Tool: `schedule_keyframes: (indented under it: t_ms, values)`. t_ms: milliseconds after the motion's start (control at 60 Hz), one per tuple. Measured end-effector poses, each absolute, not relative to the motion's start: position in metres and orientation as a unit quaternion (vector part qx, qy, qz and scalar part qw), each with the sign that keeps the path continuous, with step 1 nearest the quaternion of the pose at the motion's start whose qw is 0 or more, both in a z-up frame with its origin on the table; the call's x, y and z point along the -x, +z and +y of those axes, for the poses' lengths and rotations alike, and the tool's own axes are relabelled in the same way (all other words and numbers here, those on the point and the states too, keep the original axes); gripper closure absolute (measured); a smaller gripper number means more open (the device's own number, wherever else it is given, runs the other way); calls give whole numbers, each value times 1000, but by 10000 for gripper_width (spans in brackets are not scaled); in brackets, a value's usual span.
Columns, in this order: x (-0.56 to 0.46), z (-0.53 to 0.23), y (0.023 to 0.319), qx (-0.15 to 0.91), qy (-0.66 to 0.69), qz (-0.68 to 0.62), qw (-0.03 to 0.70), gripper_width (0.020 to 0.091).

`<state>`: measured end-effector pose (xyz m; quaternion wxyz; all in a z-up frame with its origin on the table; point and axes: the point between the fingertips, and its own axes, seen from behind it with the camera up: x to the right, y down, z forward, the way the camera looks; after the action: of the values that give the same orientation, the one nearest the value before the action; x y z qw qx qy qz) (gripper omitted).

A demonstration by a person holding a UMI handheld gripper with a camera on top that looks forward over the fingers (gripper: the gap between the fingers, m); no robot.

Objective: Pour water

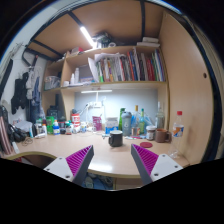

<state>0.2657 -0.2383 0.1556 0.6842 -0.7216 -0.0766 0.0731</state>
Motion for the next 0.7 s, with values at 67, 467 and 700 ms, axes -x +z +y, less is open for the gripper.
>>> schedule_keyframes:
  t_ms: [67, 467, 700]
  values:
    - [-265, -235, 156, 722, 72, -73, 684, 265]
    - [-326, -207, 158, 703, 42, -36, 709, 267]
    - [-474, -137, 144, 697, -48, 43, 714, 269]
